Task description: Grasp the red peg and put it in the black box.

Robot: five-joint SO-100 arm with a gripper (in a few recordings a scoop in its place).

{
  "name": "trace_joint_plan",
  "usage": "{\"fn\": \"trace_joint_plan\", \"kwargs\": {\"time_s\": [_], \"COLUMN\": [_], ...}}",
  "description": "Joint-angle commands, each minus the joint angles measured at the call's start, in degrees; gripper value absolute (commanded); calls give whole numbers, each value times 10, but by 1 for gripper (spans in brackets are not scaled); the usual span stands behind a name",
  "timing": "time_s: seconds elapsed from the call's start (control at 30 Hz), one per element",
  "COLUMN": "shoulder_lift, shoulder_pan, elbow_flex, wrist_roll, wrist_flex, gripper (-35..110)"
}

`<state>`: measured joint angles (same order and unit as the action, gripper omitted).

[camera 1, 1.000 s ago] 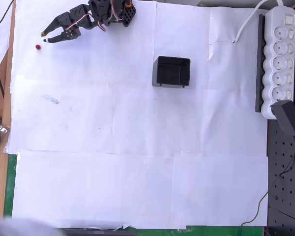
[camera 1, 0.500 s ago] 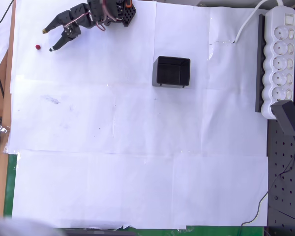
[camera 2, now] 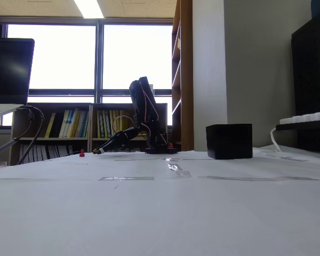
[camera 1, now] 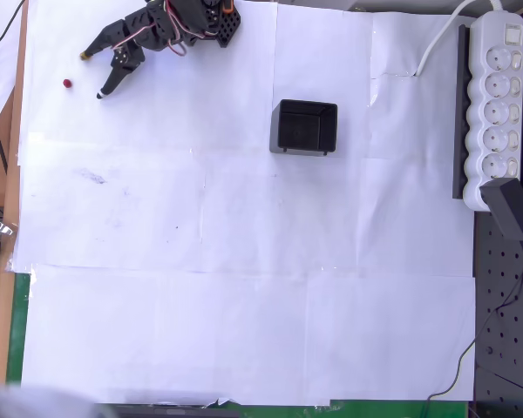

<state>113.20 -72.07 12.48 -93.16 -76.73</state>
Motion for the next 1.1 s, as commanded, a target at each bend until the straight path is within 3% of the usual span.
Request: {"fn": "trace_joint_plan", "kwargs": {"time_s": [0.0,1.07], "shoulder_lift": [11,77], "shoulder_pan": [-5,18], "elbow_flex": [38,173], "wrist_roll": [-7,-30], "wrist_flex": [-11,35], "gripper": [36,36]}}
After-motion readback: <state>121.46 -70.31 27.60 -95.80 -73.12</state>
